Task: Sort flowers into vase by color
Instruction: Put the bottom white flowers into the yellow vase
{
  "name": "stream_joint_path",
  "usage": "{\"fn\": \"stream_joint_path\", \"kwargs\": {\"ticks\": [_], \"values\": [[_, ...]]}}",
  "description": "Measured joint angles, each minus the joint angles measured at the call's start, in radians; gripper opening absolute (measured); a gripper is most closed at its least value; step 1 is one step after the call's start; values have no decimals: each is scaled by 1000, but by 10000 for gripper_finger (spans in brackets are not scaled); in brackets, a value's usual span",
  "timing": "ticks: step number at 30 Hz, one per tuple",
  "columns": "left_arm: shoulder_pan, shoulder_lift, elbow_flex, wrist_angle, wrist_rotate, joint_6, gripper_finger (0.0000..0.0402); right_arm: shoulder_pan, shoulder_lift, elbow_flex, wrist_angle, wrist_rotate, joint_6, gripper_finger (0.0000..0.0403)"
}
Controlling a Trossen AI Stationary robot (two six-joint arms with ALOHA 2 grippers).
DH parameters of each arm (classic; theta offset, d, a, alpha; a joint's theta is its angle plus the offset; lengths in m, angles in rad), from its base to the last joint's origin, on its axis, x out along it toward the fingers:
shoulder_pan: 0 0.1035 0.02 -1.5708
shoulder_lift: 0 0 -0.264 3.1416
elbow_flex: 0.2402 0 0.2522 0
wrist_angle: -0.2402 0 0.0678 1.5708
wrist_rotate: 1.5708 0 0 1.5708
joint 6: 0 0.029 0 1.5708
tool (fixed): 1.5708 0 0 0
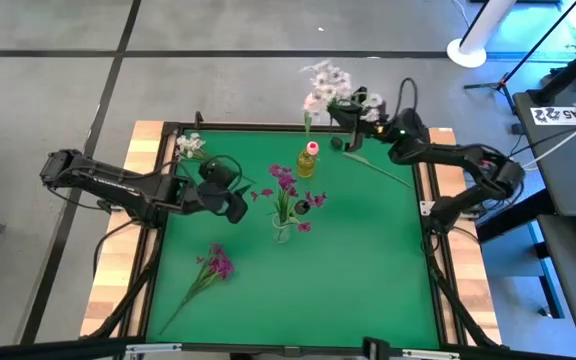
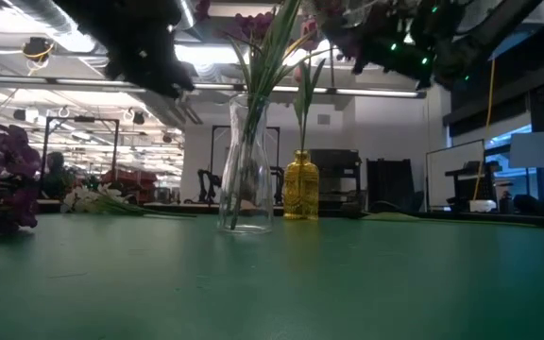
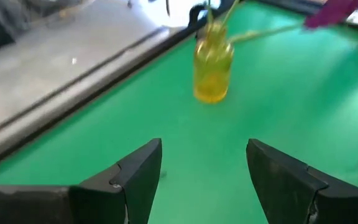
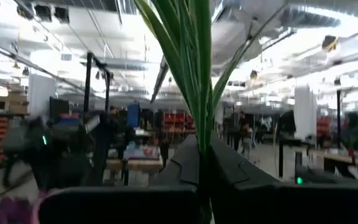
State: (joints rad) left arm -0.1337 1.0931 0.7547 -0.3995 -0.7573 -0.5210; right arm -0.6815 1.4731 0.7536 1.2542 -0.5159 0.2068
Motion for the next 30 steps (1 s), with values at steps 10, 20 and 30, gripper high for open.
{"fn": "stream_joint_path", "kwargs": {"ticks": [10, 20, 30], "values": [[1, 0, 0, 124, -23, 159, 231, 0, 257, 0, 320, 12, 101, 7], [5, 0, 0, 124, -35, 165, 231, 34, 323, 5, 318, 16, 103, 7], [18, 0, 0, 124, -36, 164, 231, 78, 334, 5, 303, 19, 69, 7]]}}
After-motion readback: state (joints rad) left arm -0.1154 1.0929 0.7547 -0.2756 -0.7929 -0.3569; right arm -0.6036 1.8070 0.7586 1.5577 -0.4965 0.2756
